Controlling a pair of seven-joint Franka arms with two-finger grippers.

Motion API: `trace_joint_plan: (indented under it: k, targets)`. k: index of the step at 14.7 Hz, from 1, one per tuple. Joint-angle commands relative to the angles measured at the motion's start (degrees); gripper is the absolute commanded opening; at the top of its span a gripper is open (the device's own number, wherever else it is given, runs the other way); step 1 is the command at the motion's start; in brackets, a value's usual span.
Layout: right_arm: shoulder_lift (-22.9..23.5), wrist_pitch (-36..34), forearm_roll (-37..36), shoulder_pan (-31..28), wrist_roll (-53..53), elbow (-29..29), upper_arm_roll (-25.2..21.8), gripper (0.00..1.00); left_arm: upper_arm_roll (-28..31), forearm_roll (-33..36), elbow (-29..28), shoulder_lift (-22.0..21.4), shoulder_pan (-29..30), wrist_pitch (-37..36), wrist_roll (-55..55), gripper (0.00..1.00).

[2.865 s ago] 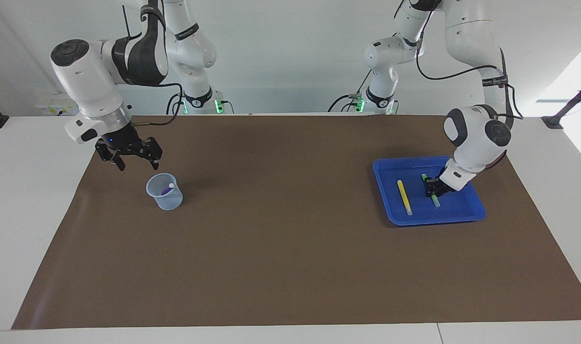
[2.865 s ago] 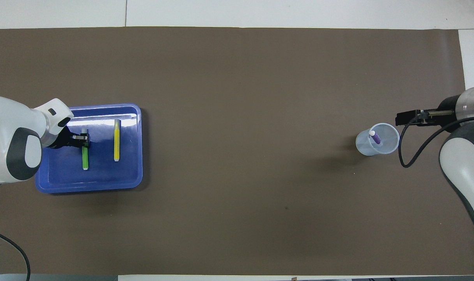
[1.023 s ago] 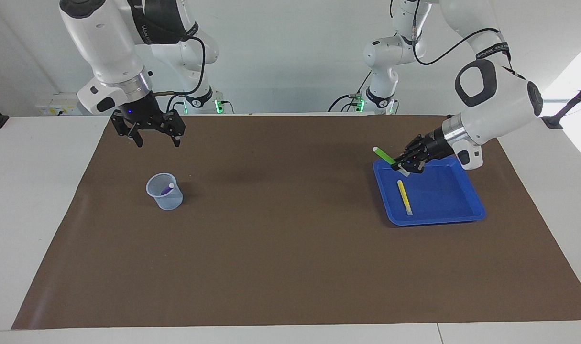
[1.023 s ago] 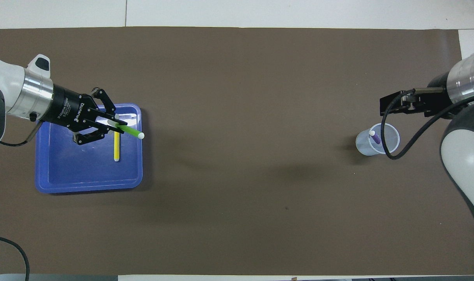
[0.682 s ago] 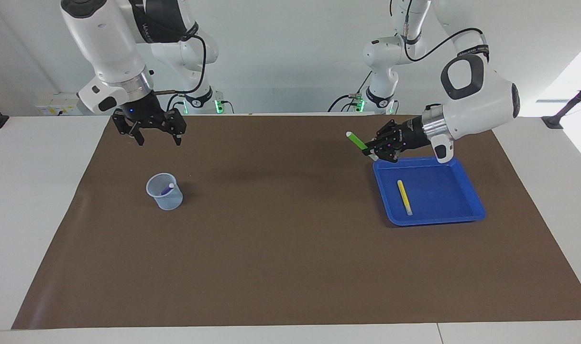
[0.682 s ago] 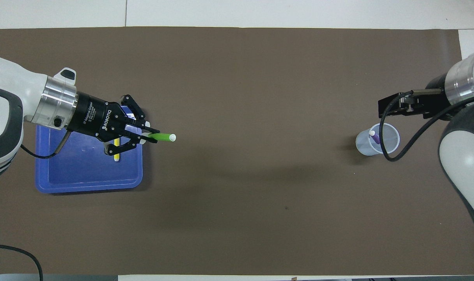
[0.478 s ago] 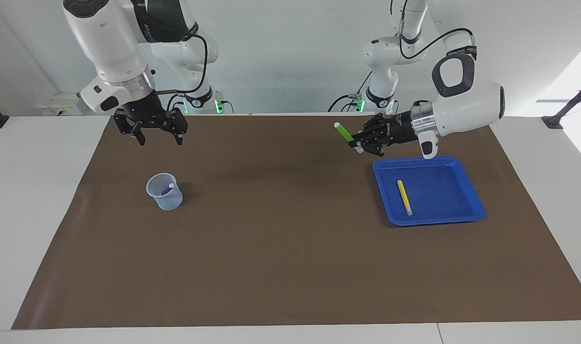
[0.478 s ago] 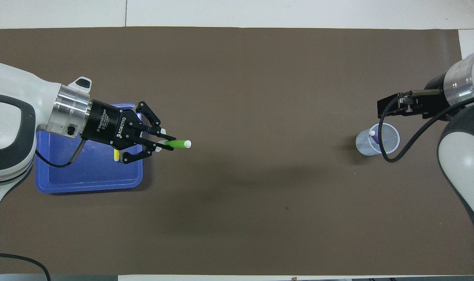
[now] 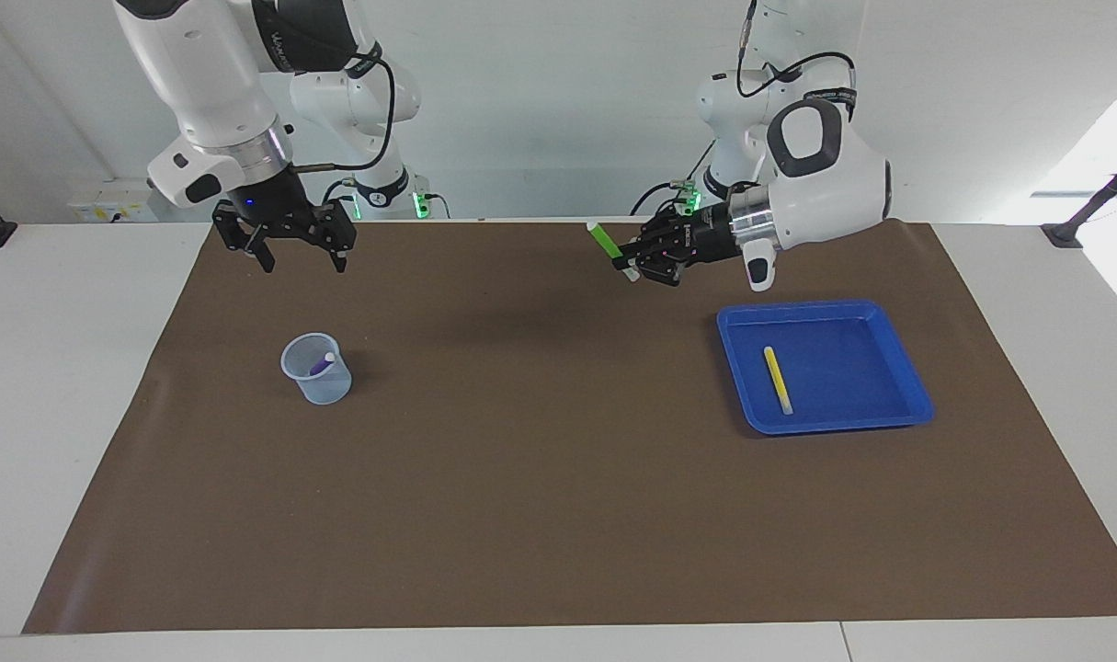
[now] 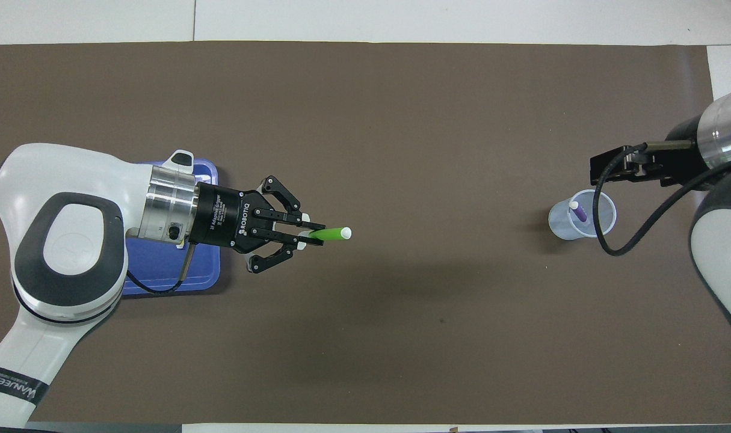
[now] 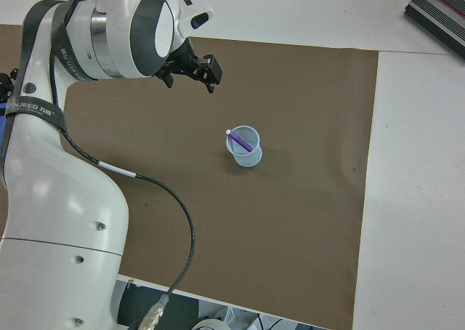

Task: Transfer and insert pens with both arms
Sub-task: 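Lift the green pen with the left gripper while the right gripper approaches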

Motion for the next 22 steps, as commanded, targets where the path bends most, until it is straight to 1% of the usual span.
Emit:
trace_joint_plan:
  k: [1,3,5,6,7,8,10,13,14,15,18,22]
  targets:
    - [-0.5,-1.5,-1.0,1.0,1.1,0.6,-0.4,1.0,0.7,-4.2,-4.3,-3.3,-2.7,5.4,-0.6,0.0]
    - [-0.6,-1.7,-0.7,2.8,1.2,0.7,-2.2,1.0,0.7,-5.8,-4.9,-3.5,-3.0,6.3,-0.6,0.0]
    - [-0.7,-1.8,0.3,3.6,1.3,0.9,-2.2,1.0,0.8,-5.8,-4.9,-3.5,-3.0,6.2,-0.6,0.0]
    - [-0.7,-1.9,2.4,3.6,1.3,1.4,-1.9,1.0,0.8,-5.8,-4.9,-3.5,-3.0,6.2,-0.6,0.0]
    - [-0.7,-2.1,6.2,3.8,1.8,1.6,-1.8,1.0,0.8,-5.8,-4.9,-3.5,-3.0,6.2,-0.6,0.0]
    - [-0.7,-1.5,10.1,5.1,4.2,1.6,-1.8,1.0,0.8,-5.8,-4.9,-3.5,-3.0,6.2,-0.6,0.0]
    - [-0.7,0.5,14.1,7.0,9.6,1.6,-1.2,1.0,0.8,-5.8,-4.9,-3.5,-3.0,6.3,-0.6,0.0]
    - [-0.7,5.1,15.9,7.0,15.9,0.8,4.9,1.0,0.8,-5.8,-4.8,-3.5,-2.6,6.3,-0.7,0.0]
    - [-0.7,6.8,17.9,7.0,18.3,0.6,6.8,1.0,0.8,-5.8,-4.9,-3.6,-2.7,6.3,-0.7,0.0]
    - [-0.7,8.7,19.3,7.1,20.2,0.2,7.9,1.0,0.8,-5.8,-4.9,-3.7,-2.7,6.3,-0.7,0.0]
    - [-0.3,14.1,19.6,7.1,23.2,-1.2,11.2,1.0,0.8,-6.0,-4.9,-3.7,-2.4,6.3,-0.7,0.0]
    - [3.2,20.6,19.5,7.0,27.0,-1.3,15.2,1.0,0.9,-7.3,-4.9,-3.7,-2.3,6.4,-0.8,0.0]
